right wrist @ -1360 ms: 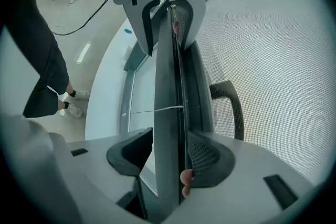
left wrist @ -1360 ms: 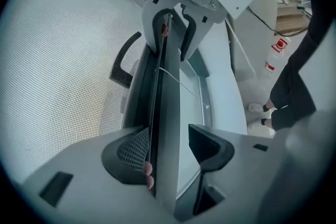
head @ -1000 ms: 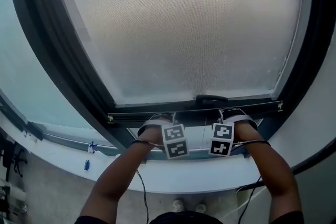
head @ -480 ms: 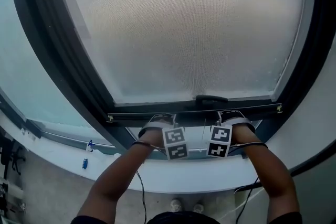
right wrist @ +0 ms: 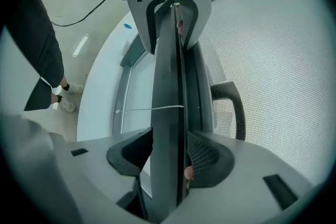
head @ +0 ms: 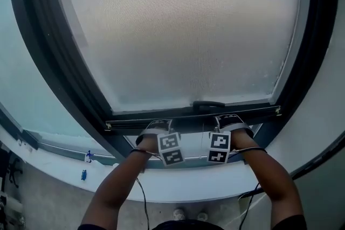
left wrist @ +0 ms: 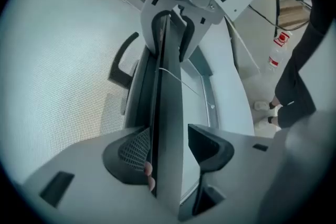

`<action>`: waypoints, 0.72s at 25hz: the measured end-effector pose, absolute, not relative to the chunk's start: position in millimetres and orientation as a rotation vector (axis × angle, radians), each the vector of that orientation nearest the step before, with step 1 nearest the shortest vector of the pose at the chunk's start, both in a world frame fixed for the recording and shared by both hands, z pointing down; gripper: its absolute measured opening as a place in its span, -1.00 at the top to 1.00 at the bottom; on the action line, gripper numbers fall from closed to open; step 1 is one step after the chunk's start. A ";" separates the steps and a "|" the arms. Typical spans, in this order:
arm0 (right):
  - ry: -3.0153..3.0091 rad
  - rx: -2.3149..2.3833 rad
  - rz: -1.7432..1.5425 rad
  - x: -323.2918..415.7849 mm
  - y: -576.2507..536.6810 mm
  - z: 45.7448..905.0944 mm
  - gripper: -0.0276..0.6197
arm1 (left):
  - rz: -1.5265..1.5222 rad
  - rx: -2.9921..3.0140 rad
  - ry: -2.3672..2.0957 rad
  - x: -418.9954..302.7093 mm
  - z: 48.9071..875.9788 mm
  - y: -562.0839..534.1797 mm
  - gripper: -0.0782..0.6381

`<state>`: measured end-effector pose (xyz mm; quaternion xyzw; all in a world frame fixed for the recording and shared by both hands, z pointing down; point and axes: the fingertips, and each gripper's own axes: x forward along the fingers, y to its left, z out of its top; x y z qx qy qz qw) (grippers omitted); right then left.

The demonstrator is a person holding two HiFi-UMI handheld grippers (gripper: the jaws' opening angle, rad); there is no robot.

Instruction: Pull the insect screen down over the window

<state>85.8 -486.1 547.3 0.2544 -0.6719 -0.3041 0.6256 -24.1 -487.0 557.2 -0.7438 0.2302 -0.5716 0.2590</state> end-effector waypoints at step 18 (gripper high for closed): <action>-1.877 0.839 -0.680 71.4 -460.7 479.1 0.35 | -1.029 -2.342 1.048 -2.6 474.2 -457.0 0.35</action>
